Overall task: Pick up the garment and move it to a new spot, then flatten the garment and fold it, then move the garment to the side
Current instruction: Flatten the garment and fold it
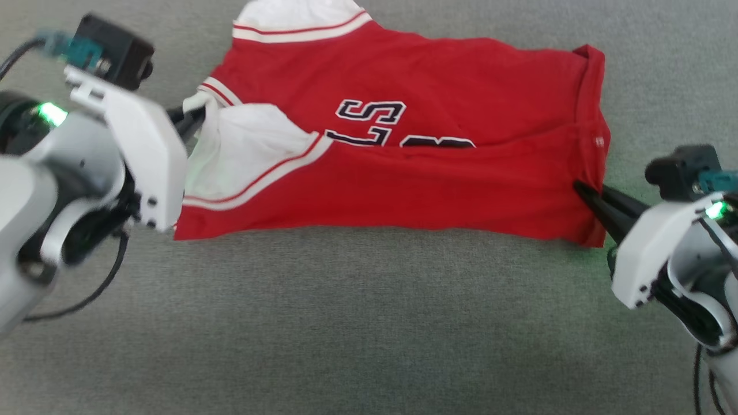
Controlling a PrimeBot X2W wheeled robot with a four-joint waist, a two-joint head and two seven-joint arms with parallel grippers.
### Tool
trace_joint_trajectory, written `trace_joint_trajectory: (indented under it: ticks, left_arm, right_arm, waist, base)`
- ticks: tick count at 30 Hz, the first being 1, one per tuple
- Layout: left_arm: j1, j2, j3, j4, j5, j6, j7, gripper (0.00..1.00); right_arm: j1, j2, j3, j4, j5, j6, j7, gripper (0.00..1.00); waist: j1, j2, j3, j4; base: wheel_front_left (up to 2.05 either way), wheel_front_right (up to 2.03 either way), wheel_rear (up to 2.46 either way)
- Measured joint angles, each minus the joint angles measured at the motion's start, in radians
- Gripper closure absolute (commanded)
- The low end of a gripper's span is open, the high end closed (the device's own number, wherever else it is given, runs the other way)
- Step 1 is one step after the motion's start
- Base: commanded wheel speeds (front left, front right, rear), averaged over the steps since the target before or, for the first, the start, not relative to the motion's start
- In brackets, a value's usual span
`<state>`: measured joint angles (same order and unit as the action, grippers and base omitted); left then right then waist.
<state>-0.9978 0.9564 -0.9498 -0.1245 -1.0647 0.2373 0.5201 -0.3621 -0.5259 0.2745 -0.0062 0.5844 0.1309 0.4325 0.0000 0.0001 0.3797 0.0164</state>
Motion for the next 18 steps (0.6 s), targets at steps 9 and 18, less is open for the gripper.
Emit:
trace_joint_trajectory:
  ticks: [9, 18]
  left_arm:
    - [-0.085, -0.184, -0.056, 0.405, -0.017, -0.154, 0.051, 1.00]
    - [-0.094, -0.296, -0.084, 0.684, -0.072, -0.235, 0.114, 1.00]
  right_arm:
    - [-0.102, 0.095, 0.030, 0.125, -0.065, 0.000, 0.036, 1.00]
    - [-0.177, 0.150, 0.053, 0.232, -0.068, 0.000, 0.094, 0.86]
  waist:
    - [0.0000, 0.0000, 0.049, -0.036]
    - [0.0000, 0.0000, 0.057, -0.051]
  base:
    - [0.00, 0.00, 0.00]
    - [0.00, 0.00, 0.00]
